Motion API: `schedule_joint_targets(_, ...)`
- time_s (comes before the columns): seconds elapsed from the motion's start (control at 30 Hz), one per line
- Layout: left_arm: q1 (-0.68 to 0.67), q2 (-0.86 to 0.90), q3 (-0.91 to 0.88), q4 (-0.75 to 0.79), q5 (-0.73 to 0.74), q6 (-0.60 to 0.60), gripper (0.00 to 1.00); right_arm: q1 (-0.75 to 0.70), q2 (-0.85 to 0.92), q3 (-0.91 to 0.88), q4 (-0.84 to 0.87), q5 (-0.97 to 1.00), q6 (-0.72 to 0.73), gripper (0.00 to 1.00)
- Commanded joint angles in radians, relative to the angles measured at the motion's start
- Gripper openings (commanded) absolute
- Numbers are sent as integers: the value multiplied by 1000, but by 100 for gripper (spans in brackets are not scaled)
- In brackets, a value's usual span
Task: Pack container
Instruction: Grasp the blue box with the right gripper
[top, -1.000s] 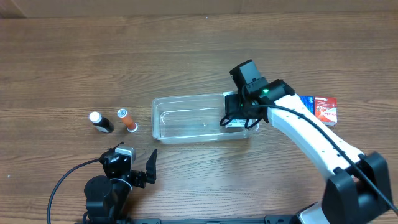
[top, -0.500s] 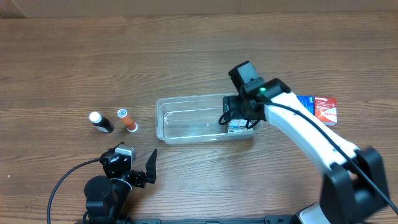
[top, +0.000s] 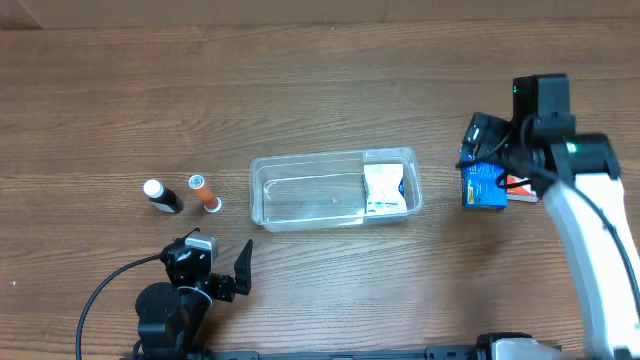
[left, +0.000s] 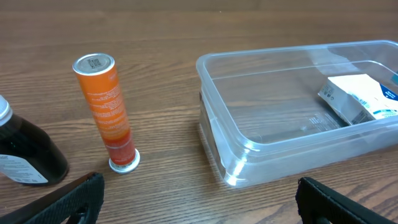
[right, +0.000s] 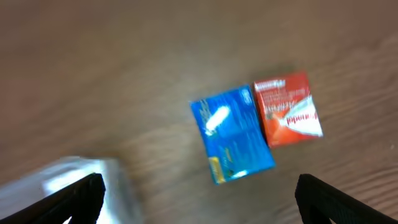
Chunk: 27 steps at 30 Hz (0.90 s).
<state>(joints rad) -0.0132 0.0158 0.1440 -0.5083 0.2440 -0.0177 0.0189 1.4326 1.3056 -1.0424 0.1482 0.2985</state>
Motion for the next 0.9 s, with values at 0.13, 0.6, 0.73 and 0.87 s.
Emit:
schedule_joint_targets(0.13,0,-10,-2,0,8,18,100,-97,288,-24,66,-62,-115,100)
schedule_joint_targets(0.6,0,-10,-2,0,8,18,100,-110,523,-27,153,-115,-198,100)
schedule_joint_targets(0.73,0,-10,-2,0,7,18,100,-110,526,-23,143,-128,-189,85)
schedule_joint_targets(0.87,0,-10,-2,0,8,18,100,-110,521,-10,119,-128,-110,67)
